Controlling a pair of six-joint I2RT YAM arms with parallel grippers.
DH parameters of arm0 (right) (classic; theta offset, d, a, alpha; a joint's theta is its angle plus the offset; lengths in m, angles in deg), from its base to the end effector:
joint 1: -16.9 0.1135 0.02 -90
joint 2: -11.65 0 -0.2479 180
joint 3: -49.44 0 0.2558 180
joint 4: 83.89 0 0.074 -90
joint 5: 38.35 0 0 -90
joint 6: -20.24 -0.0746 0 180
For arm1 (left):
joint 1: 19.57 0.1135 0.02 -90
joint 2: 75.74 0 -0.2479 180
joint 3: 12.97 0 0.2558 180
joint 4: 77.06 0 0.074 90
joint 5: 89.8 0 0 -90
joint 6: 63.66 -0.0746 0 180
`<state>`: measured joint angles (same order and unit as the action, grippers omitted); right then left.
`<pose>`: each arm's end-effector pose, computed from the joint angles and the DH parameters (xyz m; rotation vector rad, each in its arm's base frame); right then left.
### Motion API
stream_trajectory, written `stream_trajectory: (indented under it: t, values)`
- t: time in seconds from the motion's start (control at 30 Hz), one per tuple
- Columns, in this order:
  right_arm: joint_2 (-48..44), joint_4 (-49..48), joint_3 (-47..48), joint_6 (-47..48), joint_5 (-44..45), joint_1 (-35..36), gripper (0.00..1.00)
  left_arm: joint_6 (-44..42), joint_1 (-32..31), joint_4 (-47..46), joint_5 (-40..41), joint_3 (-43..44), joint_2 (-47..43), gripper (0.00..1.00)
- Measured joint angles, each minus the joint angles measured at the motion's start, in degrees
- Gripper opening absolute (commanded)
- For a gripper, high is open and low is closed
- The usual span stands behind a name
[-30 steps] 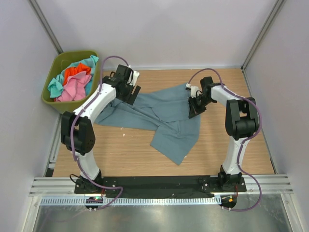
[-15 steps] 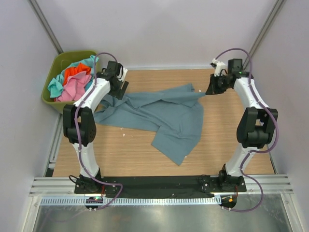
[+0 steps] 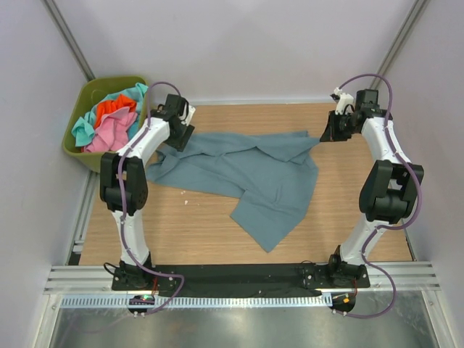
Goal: Fold and stack the t-shirts
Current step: Flatten the tshirt out
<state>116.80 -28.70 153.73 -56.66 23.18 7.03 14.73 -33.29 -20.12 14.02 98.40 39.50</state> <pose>0.4184 -0.0367 0.2332 -0.2568 2.4254 0.4567 0.4437 -0.0900 0.1926 0.4924 2.5672 0.3040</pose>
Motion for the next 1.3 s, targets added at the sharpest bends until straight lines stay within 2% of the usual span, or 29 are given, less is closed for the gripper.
stream_trajectory:
  t: [0.23,0.53,0.77,0.87,0.9,1.0,1.3]
  values:
    - [0.09,0.02,0.00,0.04,0.24,-0.33,0.01,-3.67,-1.11,-0.42,0.31,1.20,4.37,0.63]
    - [0.61,0.00,0.00,0.02,0.28,-0.76,0.01,-5.99,-6.27,0.17,-0.61,3.85,9.57,0.51]
    - [0.63,0.00,0.00,0.00,0.26,-1.01,0.01,-6.60,-6.01,0.44,-0.98,5.25,10.95,0.47]
    - [0.66,-0.02,0.00,-0.04,0.26,-1.14,0.01,-6.62,-5.79,0.66,-0.94,5.40,11.08,0.35]
    - [0.66,-0.04,0.00,-0.07,0.26,-1.18,0.02,-6.73,-5.77,0.83,-0.92,5.62,11.30,0.23]
    - [0.66,-0.04,0.00,-0.17,0.26,-1.18,0.01,-6.75,-5.75,1.27,-0.96,6.45,12.17,0.00]
    - [0.42,-0.02,0.17,-0.48,0.70,-3.43,0.02,-6.67,-6.25,2.45,-1.88,7.19,11.61,0.00]
